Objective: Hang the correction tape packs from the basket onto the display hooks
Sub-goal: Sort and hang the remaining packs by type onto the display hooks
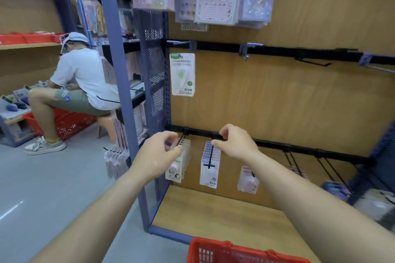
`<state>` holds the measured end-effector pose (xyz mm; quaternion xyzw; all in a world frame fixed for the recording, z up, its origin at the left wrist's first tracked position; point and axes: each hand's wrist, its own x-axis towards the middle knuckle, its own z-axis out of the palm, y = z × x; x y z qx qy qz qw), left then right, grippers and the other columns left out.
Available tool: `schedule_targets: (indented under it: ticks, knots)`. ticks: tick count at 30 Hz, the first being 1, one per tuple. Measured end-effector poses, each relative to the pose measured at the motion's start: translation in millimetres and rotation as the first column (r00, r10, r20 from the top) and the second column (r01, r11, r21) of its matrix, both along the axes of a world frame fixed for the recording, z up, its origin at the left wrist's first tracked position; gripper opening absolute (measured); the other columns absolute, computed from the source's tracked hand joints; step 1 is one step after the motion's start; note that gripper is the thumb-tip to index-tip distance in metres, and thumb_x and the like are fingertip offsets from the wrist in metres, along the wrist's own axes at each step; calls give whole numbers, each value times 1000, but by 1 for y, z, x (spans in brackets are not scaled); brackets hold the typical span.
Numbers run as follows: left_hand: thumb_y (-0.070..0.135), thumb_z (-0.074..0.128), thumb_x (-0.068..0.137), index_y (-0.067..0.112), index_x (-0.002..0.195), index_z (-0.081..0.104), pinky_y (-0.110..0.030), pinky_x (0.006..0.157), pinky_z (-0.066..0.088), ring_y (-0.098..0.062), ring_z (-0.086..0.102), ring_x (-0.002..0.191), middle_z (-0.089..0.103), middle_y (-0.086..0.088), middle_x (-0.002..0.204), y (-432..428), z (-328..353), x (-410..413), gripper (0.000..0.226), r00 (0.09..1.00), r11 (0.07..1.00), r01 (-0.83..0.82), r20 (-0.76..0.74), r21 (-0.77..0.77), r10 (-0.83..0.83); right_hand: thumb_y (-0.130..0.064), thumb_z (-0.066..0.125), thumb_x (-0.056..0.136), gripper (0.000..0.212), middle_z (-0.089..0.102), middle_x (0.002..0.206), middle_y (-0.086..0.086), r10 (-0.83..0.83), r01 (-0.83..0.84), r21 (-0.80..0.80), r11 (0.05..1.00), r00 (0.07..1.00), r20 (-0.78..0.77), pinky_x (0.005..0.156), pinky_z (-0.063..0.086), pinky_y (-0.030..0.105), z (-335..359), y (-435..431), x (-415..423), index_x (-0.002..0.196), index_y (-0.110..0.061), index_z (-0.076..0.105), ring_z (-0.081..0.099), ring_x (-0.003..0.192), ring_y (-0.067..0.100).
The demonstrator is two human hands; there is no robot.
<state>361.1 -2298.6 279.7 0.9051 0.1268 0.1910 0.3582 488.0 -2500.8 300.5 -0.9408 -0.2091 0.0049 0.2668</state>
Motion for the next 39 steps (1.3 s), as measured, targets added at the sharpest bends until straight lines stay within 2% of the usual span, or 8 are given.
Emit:
schedule_targets:
  ticks: [10, 16, 20, 27, 29, 32, 35, 39]
  knots:
    - [35, 69, 93, 13, 145, 53, -28, 95, 46, -20, 60, 124, 64, -6, 132, -107, -169, -47, 58, 895, 990, 132, -423, -54, -142, -47, 74, 89, 51, 66, 126, 4, -45, -29, -263, 964, 962, -269, 95, 50, 34, -172, -145, -79, 126, -15, 63, 62, 120, 25]
    - [32, 70, 93, 7, 135, 58, -34, 90, 48, -30, 64, 110, 68, -12, 122, -149, -279, -64, 51, 757, 983, 158, -628, -93, -181, -44, 74, 88, 40, 66, 119, 5, -68, -57, -273, 960, 901, -428, 88, 49, 36, -285, -195, -103, 115, -17, 62, 62, 108, 25]
    - [28, 70, 93, 7, 140, 53, -31, 92, 44, -31, 61, 119, 66, -13, 129, -169, -342, -69, 54, 675, 976, 175, -706, -128, -213, -42, 71, 94, 48, 58, 130, 8, -99, -67, -270, 961, 824, -558, 94, 46, 35, -359, -215, -113, 129, -13, 56, 57, 118, 25]
    - [35, 74, 92, 6, 135, 57, -35, 94, 50, -28, 64, 114, 69, -10, 121, -197, -419, -38, 55, 656, 973, 82, -724, -216, -216, -39, 66, 99, 57, 52, 146, 11, -188, 26, -242, 970, 713, -676, 89, 46, 34, -454, -240, -108, 145, -12, 47, 58, 120, 27]
    - [34, 76, 91, 8, 133, 59, -31, 83, 48, -23, 65, 102, 69, -7, 113, -204, -435, -28, 52, 674, 968, 57, -706, -243, -217, -36, 66, 99, 51, 55, 144, 9, -196, 72, -209, 975, 717, -669, 91, 47, 33, -469, -244, -103, 142, -12, 51, 59, 122, 25]
    - [27, 77, 91, 17, 121, 61, -21, 60, 38, -8, 53, 71, 61, 4, 82, -213, -451, -17, 35, 725, 955, 33, -651, -295, -226, -31, 66, 99, 39, 63, 121, 5, -212, 140, -161, 977, 719, -662, 79, 49, 34, -483, -245, -94, 132, -12, 58, 66, 97, 27]
    - [24, 79, 89, 20, 110, 63, -30, 66, 41, -16, 51, 71, 48, 10, 73, -215, -464, -12, 27, 763, 957, -7, -620, -291, -183, -29, 67, 98, 33, 61, 110, -3, -200, 160, -121, 980, 741, -641, 83, 55, 41, -491, -241, -88, 127, -14, 61, 68, 91, 28]
    - [14, 77, 87, 24, 77, 56, -32, 75, 46, -16, 52, 69, 54, 7, 69, -212, -474, -13, 25, 790, 938, -74, -594, -339, -152, -30, 68, 98, 37, 62, 113, -4, -131, 153, -19, 988, 770, -625, 95, 50, 37, -494, -226, -82, 131, -15, 61, 58, 98, 14]
